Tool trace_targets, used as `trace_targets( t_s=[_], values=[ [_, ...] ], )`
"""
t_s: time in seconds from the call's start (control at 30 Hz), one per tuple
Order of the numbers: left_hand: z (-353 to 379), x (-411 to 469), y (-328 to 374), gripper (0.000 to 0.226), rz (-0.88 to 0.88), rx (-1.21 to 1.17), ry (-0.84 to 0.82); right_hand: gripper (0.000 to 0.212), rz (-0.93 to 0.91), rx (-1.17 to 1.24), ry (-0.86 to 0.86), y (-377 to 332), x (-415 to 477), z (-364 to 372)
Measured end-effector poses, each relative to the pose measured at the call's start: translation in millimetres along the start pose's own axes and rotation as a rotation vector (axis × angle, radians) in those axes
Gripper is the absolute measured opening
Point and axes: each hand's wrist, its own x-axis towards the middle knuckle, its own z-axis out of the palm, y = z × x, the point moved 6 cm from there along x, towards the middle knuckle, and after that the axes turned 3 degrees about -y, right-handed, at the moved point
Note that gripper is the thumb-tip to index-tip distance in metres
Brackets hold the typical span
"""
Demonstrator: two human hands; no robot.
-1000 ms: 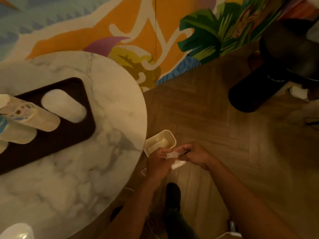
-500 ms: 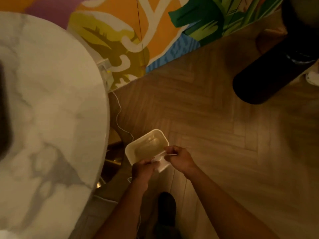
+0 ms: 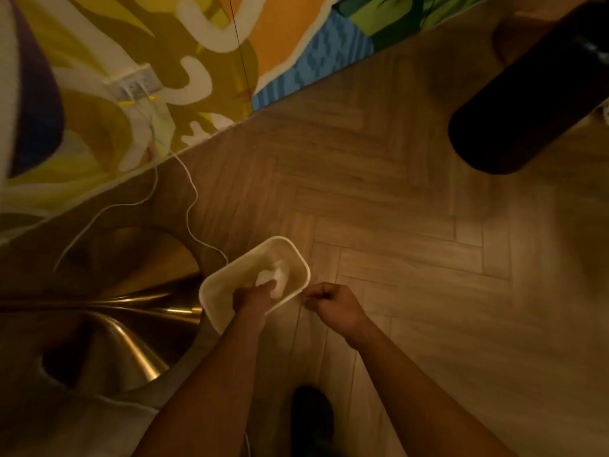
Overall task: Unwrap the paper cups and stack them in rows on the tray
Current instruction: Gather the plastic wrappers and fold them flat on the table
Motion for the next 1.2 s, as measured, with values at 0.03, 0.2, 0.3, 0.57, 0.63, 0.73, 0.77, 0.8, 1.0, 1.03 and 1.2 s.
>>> trace_targets(
  t_s=[0.03, 0.2, 0.3, 0.57, 0.63, 0.73, 0.77, 0.8, 1.0, 1.03, 1.2],
  values=[
    [1, 0, 0, 0.077, -0.001, 0.081, 0.0, 0.018, -0.004, -0.001, -0.005, 2, 2, 2],
    [-5, 6, -5, 0.072, 0.111, 0.559, 0.01, 0.017, -0.009, -0.005, -0.008, 12, 6, 7],
    [-14, -5, -7, 0.05, 0.203, 0.703, -0.018, 0.016, 0.001, -0.014, 0.0, 12, -2, 7],
    [-57, -127, -10, 0.032, 0.323, 0.566, -0.022, 0.02, -0.022, -0.102, -0.062, -43, -84, 16],
    [-68, -172, -5, 0.027, 0.287, 0.493, -0.08, 0.019, -0.048, -0.143, -0.085, -67, -113, 23],
    [-84, -237, 6, 0.02, 0.268, 0.453, -0.194, 0.018, -0.129, -0.179, -0.095, -107, -161, 31],
    [-91, -259, 12, 0.017, 0.271, 0.445, -0.216, 0.018, -0.166, -0.187, -0.096, -122, -178, 33],
    [-99, -278, 17, 0.012, 0.263, 0.431, -0.244, 0.017, -0.195, -0.192, -0.096, -137, -194, 35],
    [-169, -402, 58, 0.016, 0.363, 0.156, -0.318, 0.024, -0.405, -0.295, -0.074, -225, -298, 61],
    [-182, -421, 62, 0.016, 0.397, 0.115, -0.313, 0.025, -0.444, -0.309, -0.06, -236, -315, 67],
    [-260, -477, 65, 0.022, 0.453, 0.015, -0.366, 0.01, -0.555, -0.305, -0.059, -266, -396, 106]
  ],
)
